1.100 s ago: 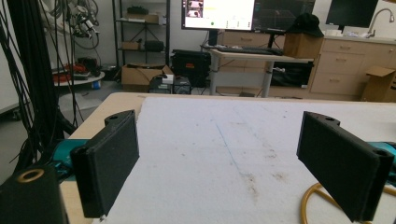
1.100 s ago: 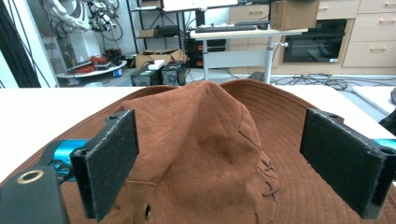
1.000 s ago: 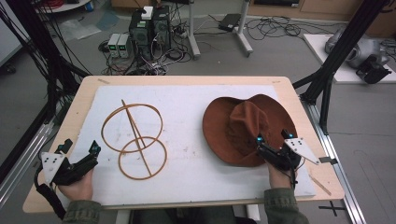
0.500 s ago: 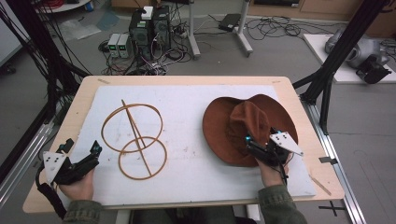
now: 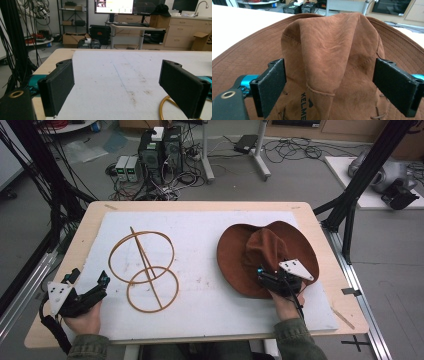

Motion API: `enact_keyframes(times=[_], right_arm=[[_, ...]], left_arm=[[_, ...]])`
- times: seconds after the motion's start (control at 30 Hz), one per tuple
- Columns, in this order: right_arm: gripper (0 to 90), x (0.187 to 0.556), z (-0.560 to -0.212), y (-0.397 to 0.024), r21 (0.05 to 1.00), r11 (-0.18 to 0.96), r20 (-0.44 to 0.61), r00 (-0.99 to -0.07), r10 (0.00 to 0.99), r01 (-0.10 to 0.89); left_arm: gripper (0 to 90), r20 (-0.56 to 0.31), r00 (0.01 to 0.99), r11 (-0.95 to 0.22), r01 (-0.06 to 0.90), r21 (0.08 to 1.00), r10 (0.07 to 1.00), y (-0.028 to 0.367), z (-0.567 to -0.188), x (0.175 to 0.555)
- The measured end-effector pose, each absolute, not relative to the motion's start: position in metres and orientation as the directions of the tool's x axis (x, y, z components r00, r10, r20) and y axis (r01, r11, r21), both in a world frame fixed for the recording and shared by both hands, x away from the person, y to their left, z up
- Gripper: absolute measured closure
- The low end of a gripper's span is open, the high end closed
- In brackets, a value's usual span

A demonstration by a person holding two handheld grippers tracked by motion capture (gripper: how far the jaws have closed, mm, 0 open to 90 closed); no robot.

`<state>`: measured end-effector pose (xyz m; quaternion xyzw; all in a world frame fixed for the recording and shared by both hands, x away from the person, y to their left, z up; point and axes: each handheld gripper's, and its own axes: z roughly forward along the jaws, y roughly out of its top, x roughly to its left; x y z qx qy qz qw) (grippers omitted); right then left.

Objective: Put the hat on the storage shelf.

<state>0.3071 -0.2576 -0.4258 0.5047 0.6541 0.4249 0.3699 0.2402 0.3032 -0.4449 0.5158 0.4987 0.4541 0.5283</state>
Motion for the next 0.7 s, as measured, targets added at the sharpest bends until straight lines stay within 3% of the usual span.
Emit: enact_keyframes(times=[0.27,0.4,0.43,0.47,0.5,0.53,0.57,0.6,0.63,0.67,0.7], right_arm=[[11.1,0.3081,-0.4281,-0.2526,0.919,0.166,-0.093,-0.212,0.973,0.358],[17.1,0.3081,-0.4279,-0.253,0.914,0.155,-0.08,-0.21,0.974,0.374],[26.0,0.3083,-0.4281,-0.2531,0.906,0.163,-0.081,-0.218,0.973,0.391],[26.0,0.3083,-0.4281,-0.2531,0.906,0.163,-0.081,-0.218,0.973,0.391],[40.4,0.3072,-0.4269,-0.2523,0.903,0.162,-0.077,-0.222,0.972,0.397],[49.0,0.3073,-0.426,-0.2526,0.9,0.16,-0.069,-0.231,0.971,0.406],[49.0,0.3073,-0.426,-0.2526,0.9,0.16,-0.069,-0.231,0.971,0.406],[64.4,0.3073,-0.4244,-0.253,0.895,0.153,-0.055,-0.237,0.97,0.419],[70.7,0.3072,-0.4239,-0.2529,0.894,0.147,-0.049,-0.234,0.971,0.424],[70.7,0.3072,-0.4239,-0.2529,0.894,0.147,-0.049,-0.234,0.971,0.424],[85.3,0.3074,-0.4229,-0.2539,0.893,0.138,-0.039,-0.234,0.972,0.428]], left_arm=[[13.2,-0.059,0.089,0.056,0.033,0.998,0.994,0.3034,-0.4448,0.24],[13.2,-0.059,0.089,0.056,0.034,0.998,0.994,0.3035,-0.4448,0.24],[13.2,-0.058,0.088,0.055,0.033,0.998,0.994,0.3033,-0.4448,0.24],[13.2,-0.058,0.087,0.056,0.033,0.998,0.994,0.3032,-0.4447,0.2401],[13.2,-0.059,0.088,0.056,0.033,0.998,0.994,0.303,-0.4448,0.2402],[13.2,-0.06,0.089,0.057,0.031,0.998,0.994,0.3027,-0.4448,0.2403],[13.2,-0.059,0.088,0.056,0.031,0.998,0.994,0.3026,-0.4447,0.2402],[13.2,-0.059,0.089,0.057,0.031,0.998,0.994,0.3027,-0.4448,0.2403],[13.2,-0.06,0.089,0.057,0.031,0.998,0.994,0.3027,-0.4448,0.2403],[13.2,-0.06,0.09,0.057,0.031,0.998,0.994,0.3028,-0.4449,0.2403],[13.2,-0.058,0.089,0.056,0.032,0.998,0.994,0.303,-0.4449,0.2404]])
